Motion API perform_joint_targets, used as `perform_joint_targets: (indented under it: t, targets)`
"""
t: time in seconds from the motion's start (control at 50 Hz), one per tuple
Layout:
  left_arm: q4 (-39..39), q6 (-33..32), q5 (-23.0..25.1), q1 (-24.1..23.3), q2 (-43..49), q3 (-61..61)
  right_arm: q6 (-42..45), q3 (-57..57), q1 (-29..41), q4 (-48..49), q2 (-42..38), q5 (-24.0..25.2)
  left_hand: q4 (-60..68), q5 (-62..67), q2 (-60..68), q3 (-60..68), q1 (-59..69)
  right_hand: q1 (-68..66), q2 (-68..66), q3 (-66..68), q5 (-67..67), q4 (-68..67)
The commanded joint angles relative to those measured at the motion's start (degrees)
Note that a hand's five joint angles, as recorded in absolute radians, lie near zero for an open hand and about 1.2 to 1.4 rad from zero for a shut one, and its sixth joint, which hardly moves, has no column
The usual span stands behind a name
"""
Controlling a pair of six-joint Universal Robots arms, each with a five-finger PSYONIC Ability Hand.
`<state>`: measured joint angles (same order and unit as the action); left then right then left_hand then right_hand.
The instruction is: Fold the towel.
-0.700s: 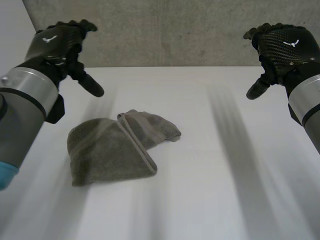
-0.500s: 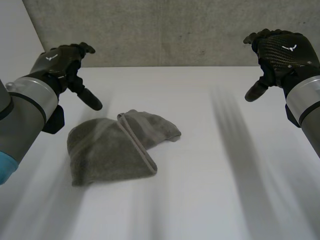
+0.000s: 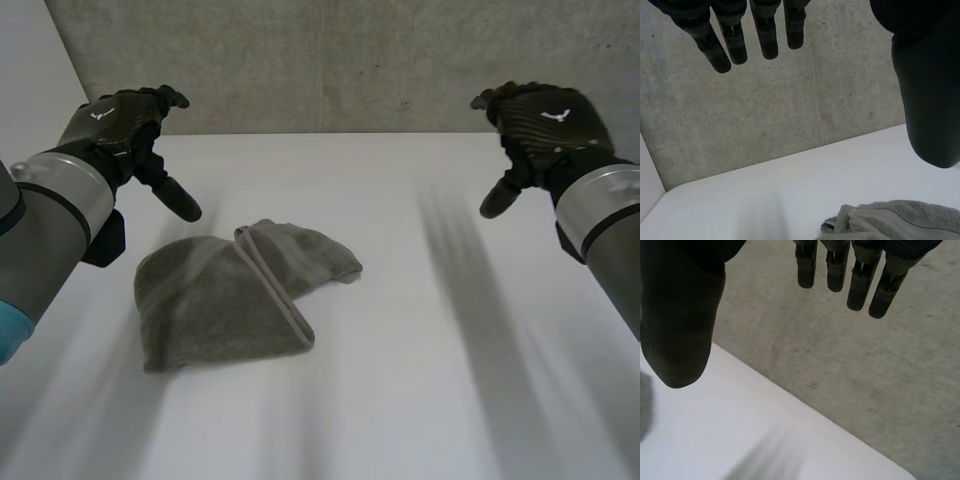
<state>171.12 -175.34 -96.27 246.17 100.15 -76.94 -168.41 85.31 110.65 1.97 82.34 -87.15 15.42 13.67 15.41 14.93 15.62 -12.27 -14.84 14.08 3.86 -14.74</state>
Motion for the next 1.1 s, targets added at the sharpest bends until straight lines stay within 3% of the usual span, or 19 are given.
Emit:
perform_joint_targets:
  t: [0.02,0.06,0.18,0.22,0.24,0.4,0.56,0.58,0.6,0.62,0.64,0.66,0.68,0.7,0.72,0.84,0.88,1.0,1.1]
  targets:
    - [2.3,-4.2,0.8,0.6,4.3,-0.1,4.8,-3.3,2.0,-0.6,-5.8,11.6,-3.0,-11.3,-3.0,-2.5,-3.2,2.3,4.8,-4.1,-3.9,4.7]
    - [3.2,-6.5,0.8,1.2,6.9,0.1,6.8,-8.6,4.7,-0.5,-10.8,15.4,-3.2,-11.4,-3.2,-2.7,-3.4,2.3,4.8,-4.1,-3.9,4.7]
    - [4.2,-14.9,1.3,4.1,14.5,0.1,8.2,-20.6,11.8,-2.1,-22.8,15.9,-3.4,-11.6,-3.4,-2.9,-3.6,2.3,4.8,-4.1,-3.9,4.7]
    - [4.9,-17.3,1.2,4.6,18.4,0.1,9.4,-30.3,13.9,-5.7,-32.7,16.1,-3.4,-11.6,-3.3,-2.9,-3.6,2.3,4.8,-4.1,-3.9,4.7]
    - [4.9,-17.3,1.2,4.6,18.4,0.1,9.4,-30.4,13.9,-5.7,-32.8,16.1,-3.4,-11.6,-3.3,-2.9,-3.6,2.3,4.8,-4.1,-3.9,4.7]
    - [6.9,-17.7,2.0,5.9,25.3,-0.8,12.4,-54.4,18.4,-10.3,-55.9,15.1,-3.9,-12.1,-3.9,-3.4,-4.1,2.3,4.8,-4.1,-3.9,4.7]
    - [8.8,-17.5,3.9,5.8,26.0,-3.1,12.3,-64.5,20.0,-10.8,-64.2,14.1,-0.7,-8.9,-0.7,-0.2,-0.9,-2.5,0.1,0.7,0.9,0.0]
    - [8.8,-17.5,3.9,5.8,26.0,-3.1,12.3,-64.5,20.0,-10.8,-64.2,14.1,-0.7,-8.9,-0.7,-0.2,-0.9,-2.5,0.0,0.7,0.9,-0.1]
    - [9.2,-17.4,3.9,5.8,25.5,-3.7,12.3,-65.1,20.0,-10.8,-65.1,14.1,3.7,-4.6,3.7,4.2,3.5,-11.7,-9.1,9.9,10.1,-9.2]
    - [9.6,-17.4,3.9,5.6,24.9,-4.2,12.3,-65.1,20.0,-10.8,-65.1,14.1,12.4,4.1,12.4,12.9,12.2,-11.8,-9.2,10.0,10.2,-9.3]
    - [9.6,-17.4,3.9,5.6,24.9,-4.2,12.3,-65.5,20.2,-10.8,-65.8,14.1,12.5,4.2,12.5,12.9,12.3,-23.1,-20.5,21.3,21.5,-20.6]
    - [9.8,-17.2,3.9,5.6,23.8,-4.6,12.3,-65.6,20.3,-10.8,-65.9,14.0,21.9,13.7,22.0,22.4,21.7,-37.4,-34.8,35.6,35.8,-34.9]
    - [10.0,-17.1,3.8,5.6,22.4,-5.0,12.3,-65.6,20.3,-10.8,-65.9,14.0,34.2,25.9,34.2,34.7,34.0,-37.5,-34.9,35.7,35.9,-35.0]
    - [10.0,-17.1,3.8,5.6,22.4,-5.0,12.3,-65.9,20.4,-10.8,-65.8,13.7,34.3,26.1,34.3,34.8,34.1,-56.8,-54.3,55.0,55.2,-54.4]
    - [10.4,-16.7,3.8,5.6,20.7,-5.4,12.1,-66.3,20.2,-10.8,-65.5,13.0,45.1,36.9,45.2,45.6,44.9,-67.6,-65.1,65.8,66.0,-65.2]
    - [12.4,-11.4,3.7,5.5,14.6,-7.5,12.4,-67.3,19.6,-10.9,-61.8,5.8,55.2,46.9,55.2,55.7,55.0,-67.7,-65.2,65.9,66.1,-65.3]
    - [13.0,-9.2,3.7,5.4,13.1,-8.1,13.6,-65.8,19.4,-12.5,-56.3,1.5,55.2,46.9,55.2,55.7,55.0,-67.7,-65.2,65.9,66.1,-65.3]
    - [15.6,1.4,4.0,5.0,5.9,-12.4,19.6,-58.6,16.5,-18.6,-48.8,0.0,53.8,45.6,53.8,54.3,53.6,-67.7,-65.2,65.9,66.1,-65.3]
    - [17.0,4.9,5.7,4.1,3.7,-16.4,27.7,-37.3,10.9,-20.7,-34.0,0.0,53.2,44.9,53.2,53.7,53.0,-67.7,-65.2,65.9,66.1,-65.3]
